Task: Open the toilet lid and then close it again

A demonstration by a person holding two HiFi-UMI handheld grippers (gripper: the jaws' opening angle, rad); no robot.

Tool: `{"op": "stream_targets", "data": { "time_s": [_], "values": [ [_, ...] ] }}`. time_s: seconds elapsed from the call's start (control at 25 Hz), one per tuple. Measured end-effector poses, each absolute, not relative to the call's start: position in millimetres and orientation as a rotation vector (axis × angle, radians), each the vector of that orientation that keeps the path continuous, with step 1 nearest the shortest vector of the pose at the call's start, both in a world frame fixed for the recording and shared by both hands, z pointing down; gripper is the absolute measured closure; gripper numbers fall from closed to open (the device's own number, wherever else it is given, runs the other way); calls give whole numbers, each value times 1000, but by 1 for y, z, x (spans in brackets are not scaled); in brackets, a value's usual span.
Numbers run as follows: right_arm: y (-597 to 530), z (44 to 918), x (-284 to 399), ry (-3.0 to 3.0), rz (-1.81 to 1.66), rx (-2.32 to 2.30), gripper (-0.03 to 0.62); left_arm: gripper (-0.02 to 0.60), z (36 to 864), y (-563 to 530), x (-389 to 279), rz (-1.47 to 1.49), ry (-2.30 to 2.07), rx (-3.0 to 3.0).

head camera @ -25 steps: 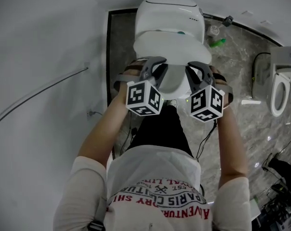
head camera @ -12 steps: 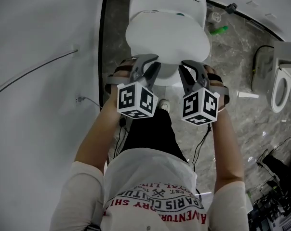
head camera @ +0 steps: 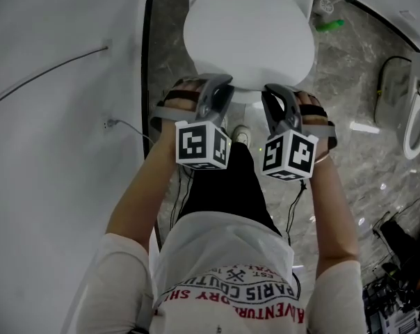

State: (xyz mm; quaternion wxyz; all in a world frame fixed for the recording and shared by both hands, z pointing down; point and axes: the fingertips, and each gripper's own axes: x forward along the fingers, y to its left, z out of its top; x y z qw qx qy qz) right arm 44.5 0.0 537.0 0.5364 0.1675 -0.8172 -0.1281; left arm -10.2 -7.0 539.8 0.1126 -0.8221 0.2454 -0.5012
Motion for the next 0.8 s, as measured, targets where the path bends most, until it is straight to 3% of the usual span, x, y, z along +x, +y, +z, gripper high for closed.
{"op": "stream_targets", "data": {
  "time_s": [0.8],
  "values": [
    [69,665,43,-1912,-310,274,556,499,669,61,-11,-1642,619,-2296]
  ]
}}
